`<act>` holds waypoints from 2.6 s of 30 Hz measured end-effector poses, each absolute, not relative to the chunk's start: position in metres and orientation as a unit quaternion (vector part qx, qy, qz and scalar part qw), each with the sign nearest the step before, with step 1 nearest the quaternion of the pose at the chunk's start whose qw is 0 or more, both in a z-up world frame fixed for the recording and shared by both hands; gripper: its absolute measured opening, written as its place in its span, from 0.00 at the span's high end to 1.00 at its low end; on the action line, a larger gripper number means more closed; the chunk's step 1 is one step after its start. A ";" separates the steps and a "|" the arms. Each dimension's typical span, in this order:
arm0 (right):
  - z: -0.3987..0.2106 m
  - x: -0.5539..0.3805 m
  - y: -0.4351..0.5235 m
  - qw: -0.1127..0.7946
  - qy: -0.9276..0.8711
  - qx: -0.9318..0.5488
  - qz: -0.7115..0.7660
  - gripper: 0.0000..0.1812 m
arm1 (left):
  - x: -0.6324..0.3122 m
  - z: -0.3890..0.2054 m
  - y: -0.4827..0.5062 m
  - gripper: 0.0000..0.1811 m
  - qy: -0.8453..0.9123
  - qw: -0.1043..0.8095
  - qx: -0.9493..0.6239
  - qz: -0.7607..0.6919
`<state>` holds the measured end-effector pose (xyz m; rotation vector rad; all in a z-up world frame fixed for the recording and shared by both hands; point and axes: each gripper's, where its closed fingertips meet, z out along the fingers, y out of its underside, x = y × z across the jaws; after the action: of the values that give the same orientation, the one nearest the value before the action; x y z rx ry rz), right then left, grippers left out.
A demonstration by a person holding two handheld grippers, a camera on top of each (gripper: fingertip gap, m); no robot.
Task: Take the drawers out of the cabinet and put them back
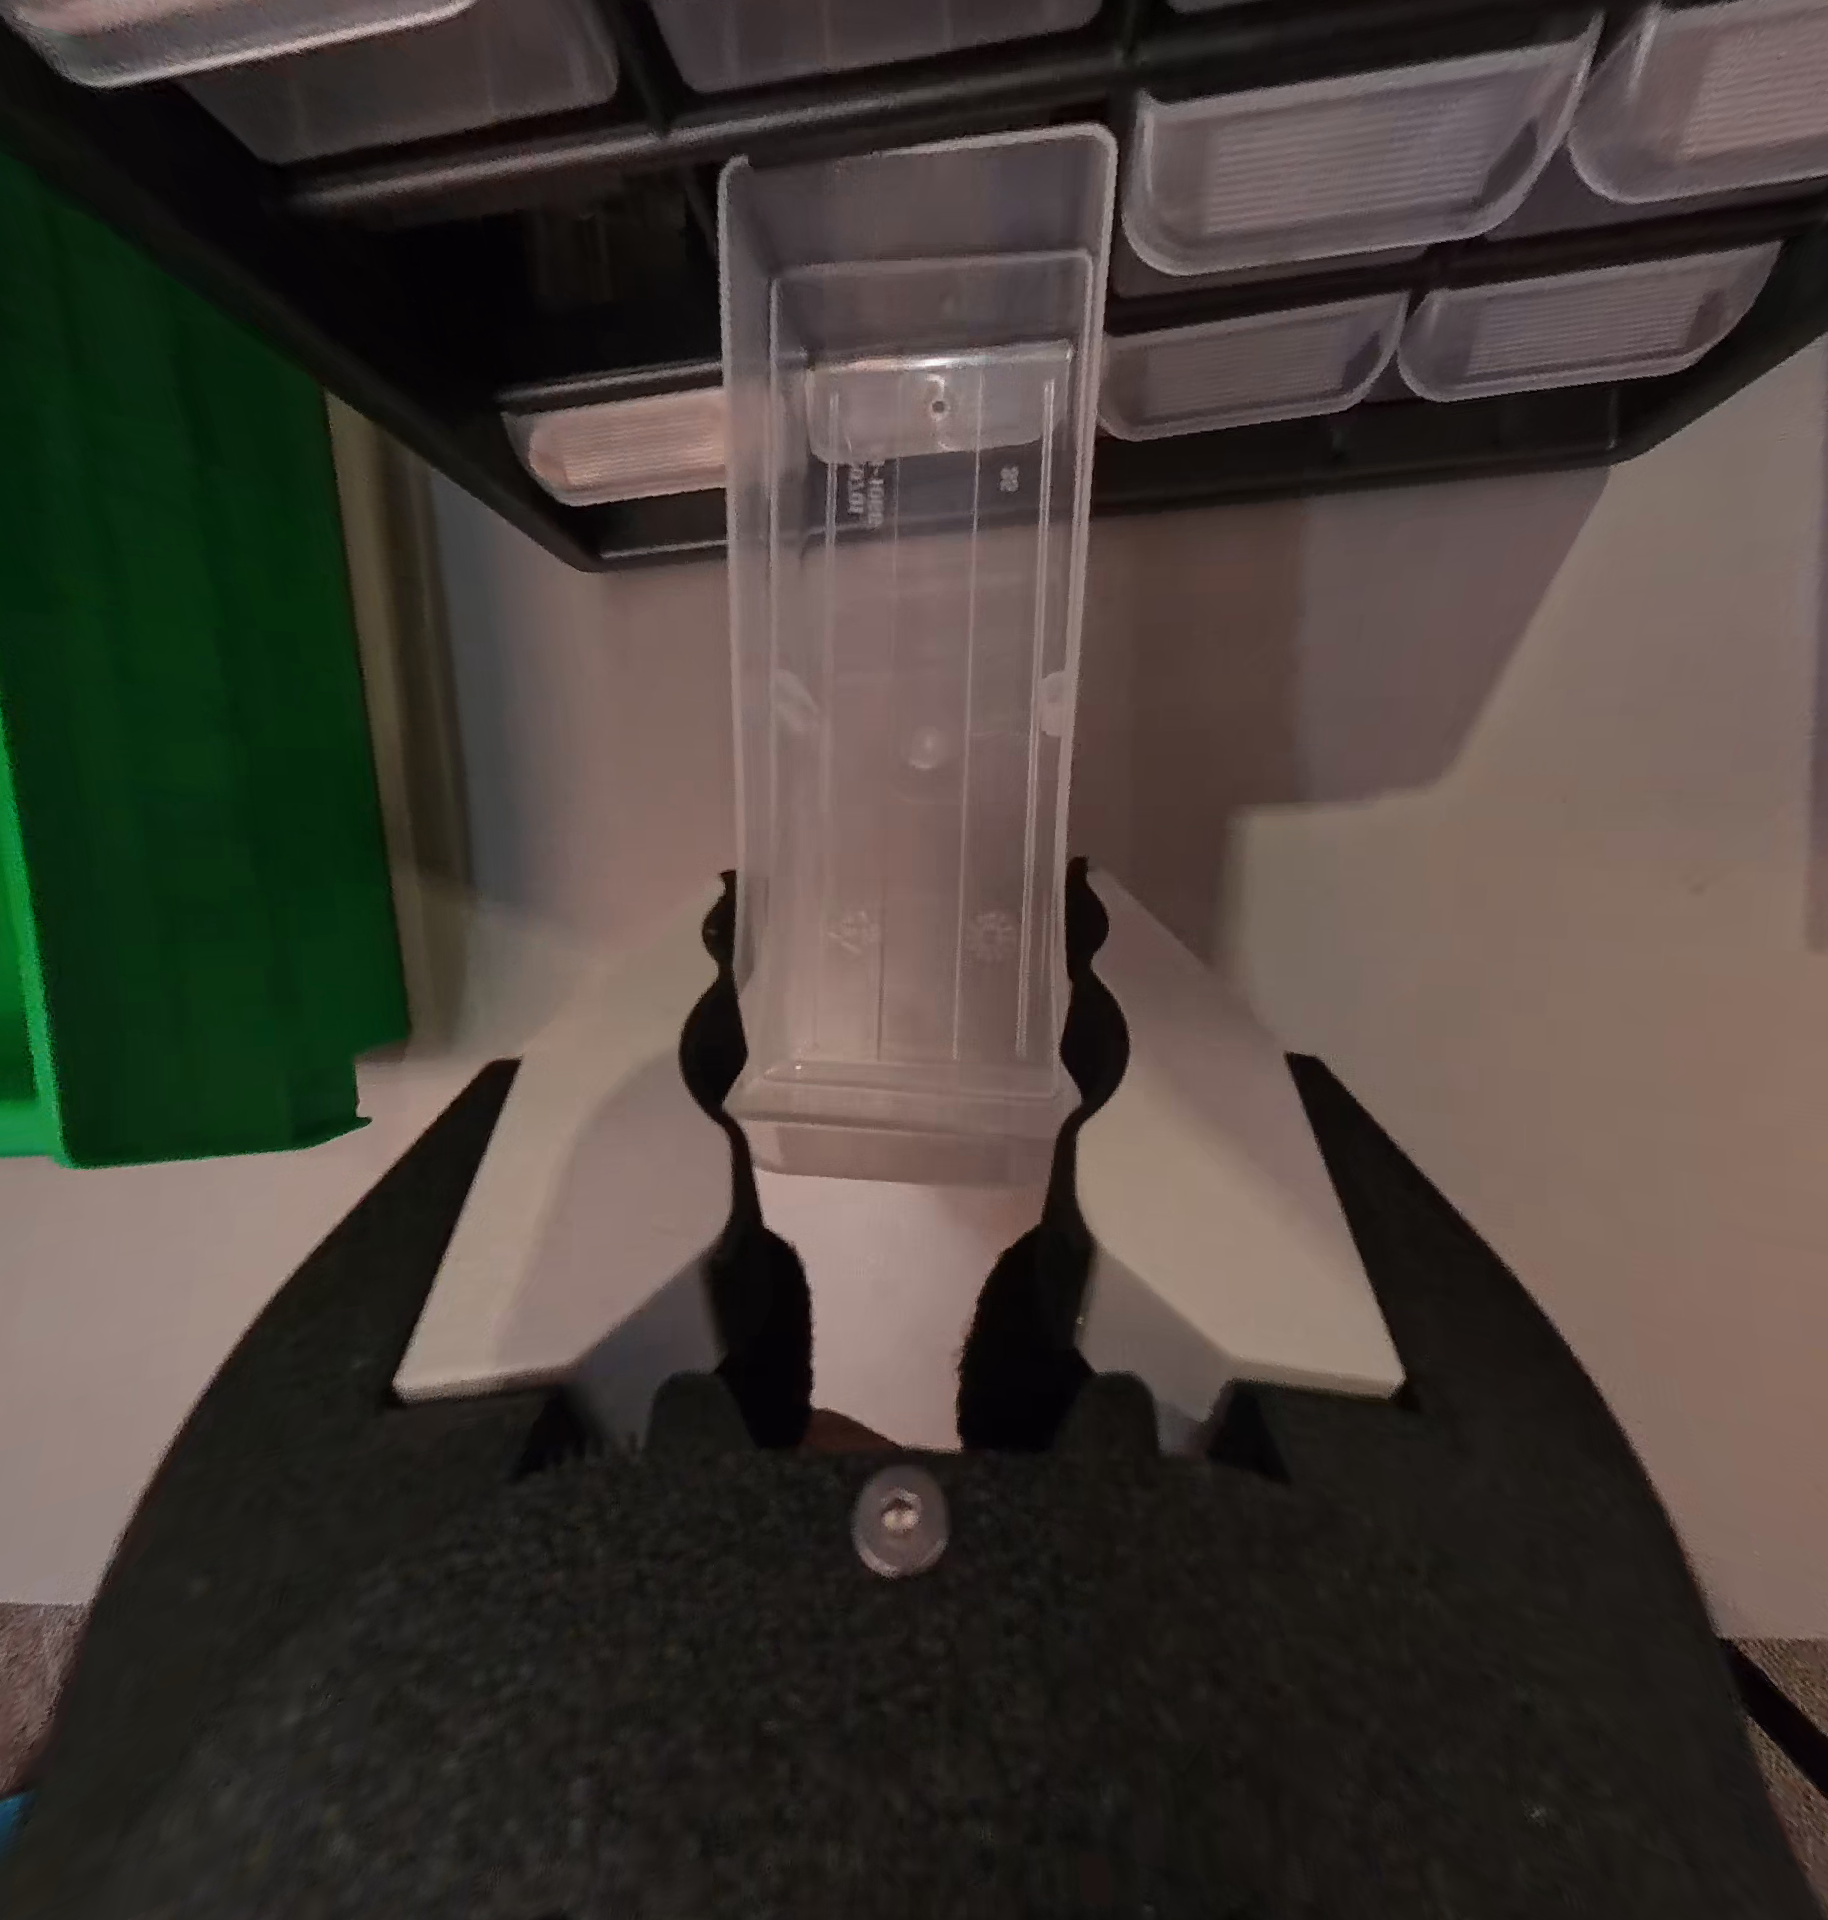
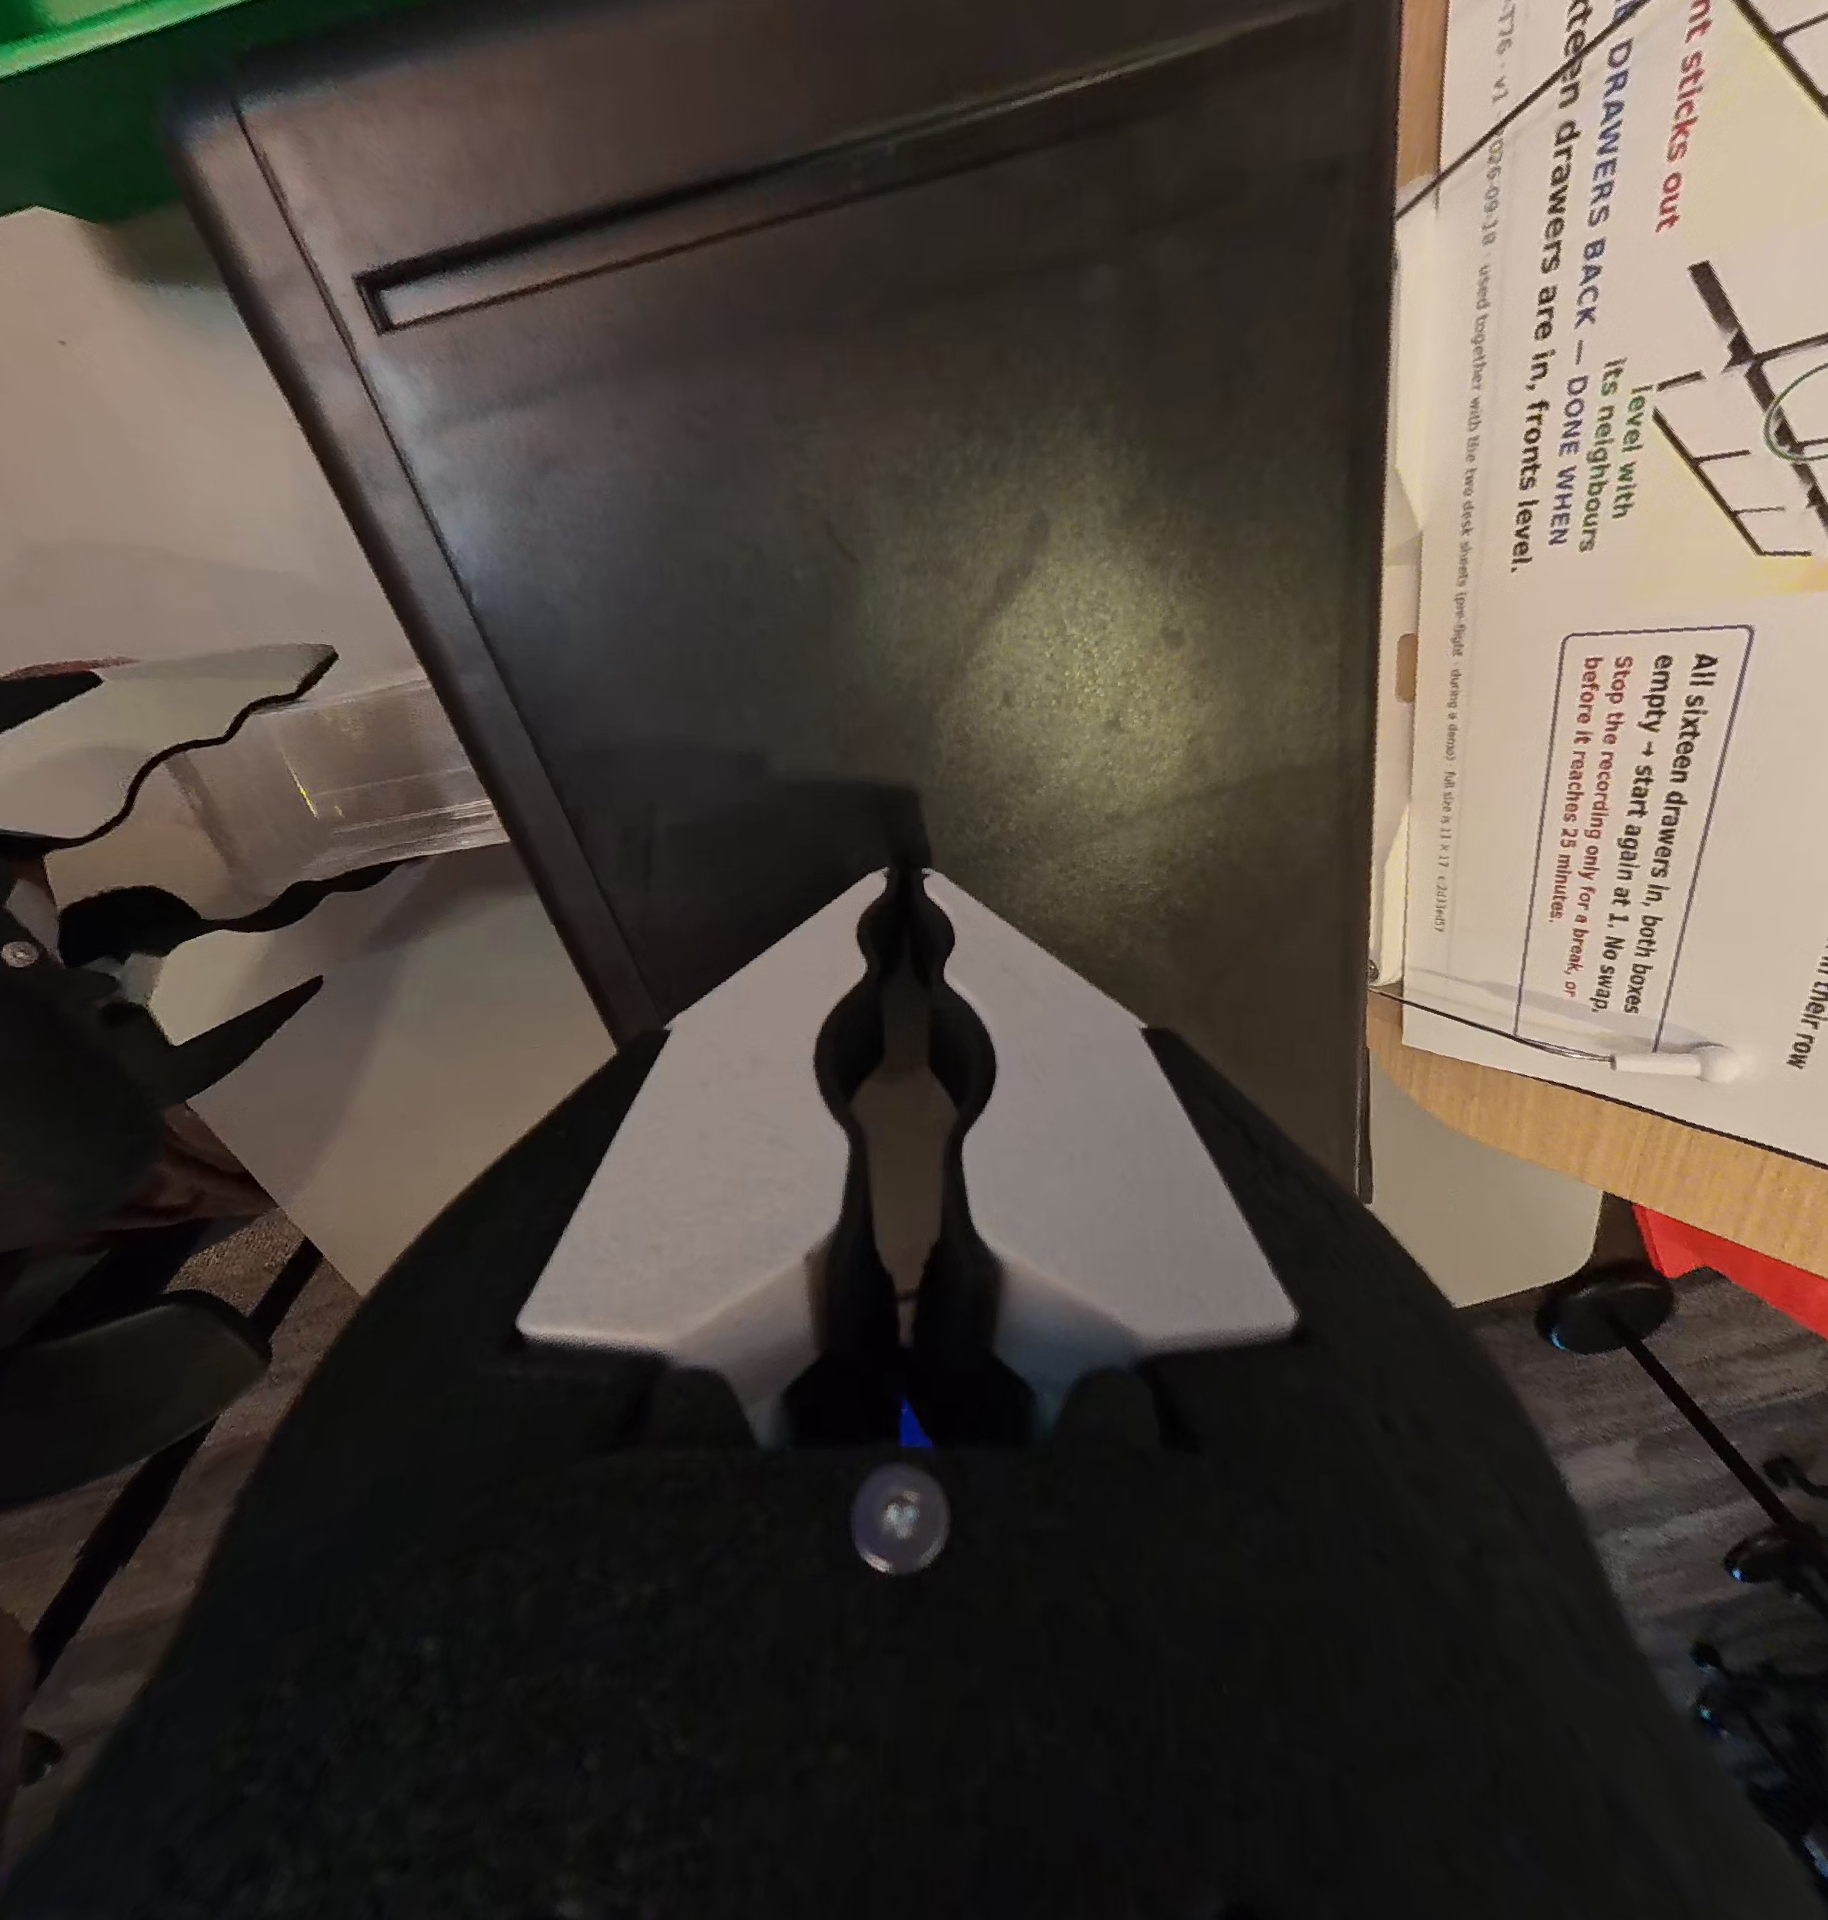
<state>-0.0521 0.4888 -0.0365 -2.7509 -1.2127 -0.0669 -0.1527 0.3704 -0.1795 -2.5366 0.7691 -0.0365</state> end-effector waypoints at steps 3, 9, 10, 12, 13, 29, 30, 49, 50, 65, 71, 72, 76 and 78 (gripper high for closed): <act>-0.036 -0.052 0.489 0.071 -0.399 -0.914 -0.017 1.00 | -0.153 -0.180 0.369 0.67 0.285 0.235 -0.929 -0.015; -0.037 -0.052 0.489 0.074 -0.401 -0.913 -0.021 1.00 | -0.158 -0.175 0.370 0.67 0.301 0.203 -0.932 -0.001; -0.036 -0.052 0.489 0.076 -0.400 -0.913 -0.020 1.00 | -0.157 -0.174 0.370 0.67 0.298 0.197 -0.934 -0.008; -0.036 -0.052 0.489 0.080 -0.398 -0.914 -0.014 1.00 | -0.159 -0.171 0.372 0.67 0.302 0.197 -0.933 0.001; -0.036 -0.052 0.489 0.082 -0.396 -0.914 -0.010 1.00 | -0.159 -0.169 0.374 0.67 0.299 0.204 -0.932 0.001; -0.037 -0.052 0.489 0.077 -0.396 -0.915 -0.025 1.00 | -0.123 -0.175 0.416 0.66 0.235 0.307 -0.921 -0.047; -0.037 -0.052 0.489 0.076 -0.398 -0.914 -0.027 1.00 | -0.118 -0.175 0.421 0.66 0.235 0.312 -0.919 -0.056; -0.036 -0.052 0.489 0.055 -0.423 -0.904 -0.026 1.00 | -0.124 -0.143 0.396 0.89 0.241 0.525 -0.790 -0.204; -0.036 -0.052 0.489 0.053 -0.422 -0.905 -0.024 1.00 | -0.125 -0.137 0.392 0.88 0.245 0.533 -0.782 -0.210; -0.036 -0.052 0.489 0.078 -0.397 -0.914 -0.003 1.00 | -0.105 -0.172 0.417 0.87 0.230 0.478 -0.805 -0.266; -0.037 -0.052 0.489 0.066 -0.393 -0.917 -0.004 1.00 | -0.086 -0.170 0.442 0.86 0.235 0.469 -0.804 -0.279; -0.036 -0.052 0.489 0.064 -0.391 -0.918 -0.004 1.00 | -0.084 -0.170 0.443 0.86 0.239 0.466 -0.805 -0.279; -0.037 -0.052 0.489 0.058 -0.389 -0.919 0.003 1.00 | -0.086 -0.178 0.431 0.84 0.272 0.440 -0.808 -0.282; -0.037 -0.052 0.489 0.056 -0.391 -0.919 0.007 1.00 | -0.095 -0.170 0.406 0.84 0.303 0.406 -0.799 -0.324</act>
<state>-0.0520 0.4886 -0.0366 -2.7874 -1.1875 0.0209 -0.0950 0.4061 -0.1705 -2.0144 0.7642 -0.8181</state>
